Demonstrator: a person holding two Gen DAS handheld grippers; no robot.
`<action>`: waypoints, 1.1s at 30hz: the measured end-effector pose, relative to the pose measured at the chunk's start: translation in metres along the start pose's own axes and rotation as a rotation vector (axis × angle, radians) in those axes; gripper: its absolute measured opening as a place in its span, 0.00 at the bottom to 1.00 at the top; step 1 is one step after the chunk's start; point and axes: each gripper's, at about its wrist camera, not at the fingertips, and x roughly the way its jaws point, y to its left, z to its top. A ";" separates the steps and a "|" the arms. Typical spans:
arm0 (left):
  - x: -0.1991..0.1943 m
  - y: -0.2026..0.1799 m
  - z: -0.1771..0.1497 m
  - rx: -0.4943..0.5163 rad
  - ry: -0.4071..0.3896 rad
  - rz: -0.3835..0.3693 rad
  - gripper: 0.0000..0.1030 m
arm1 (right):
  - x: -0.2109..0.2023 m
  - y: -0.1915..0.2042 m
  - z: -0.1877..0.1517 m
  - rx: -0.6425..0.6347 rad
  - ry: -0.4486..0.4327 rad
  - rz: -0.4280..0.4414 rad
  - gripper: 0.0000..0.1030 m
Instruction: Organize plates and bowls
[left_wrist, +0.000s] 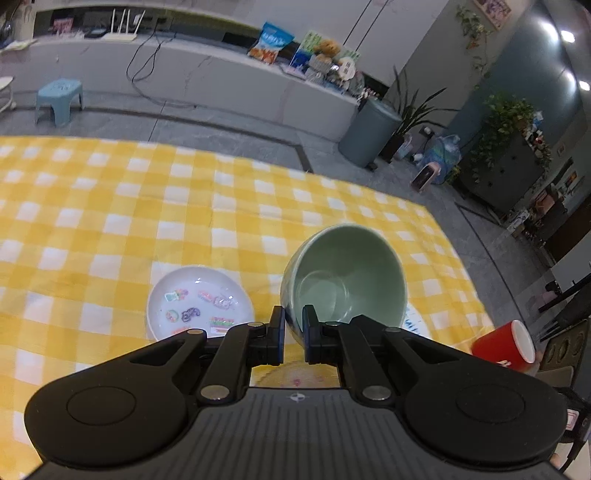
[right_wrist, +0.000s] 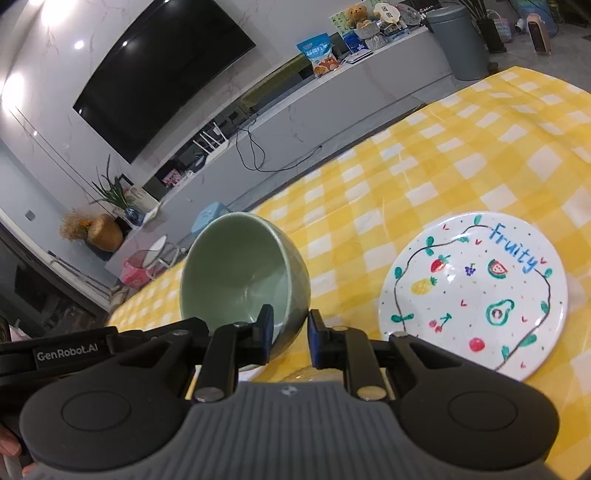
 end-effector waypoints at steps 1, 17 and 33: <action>-0.007 -0.002 0.000 0.002 -0.013 -0.003 0.10 | -0.005 0.003 0.001 0.000 -0.003 0.007 0.17; -0.093 -0.017 -0.020 -0.001 -0.108 0.003 0.10 | -0.078 0.052 -0.014 -0.030 0.002 0.109 0.17; -0.145 -0.016 -0.076 -0.062 -0.030 0.049 0.10 | -0.135 0.064 -0.069 -0.057 0.106 0.162 0.18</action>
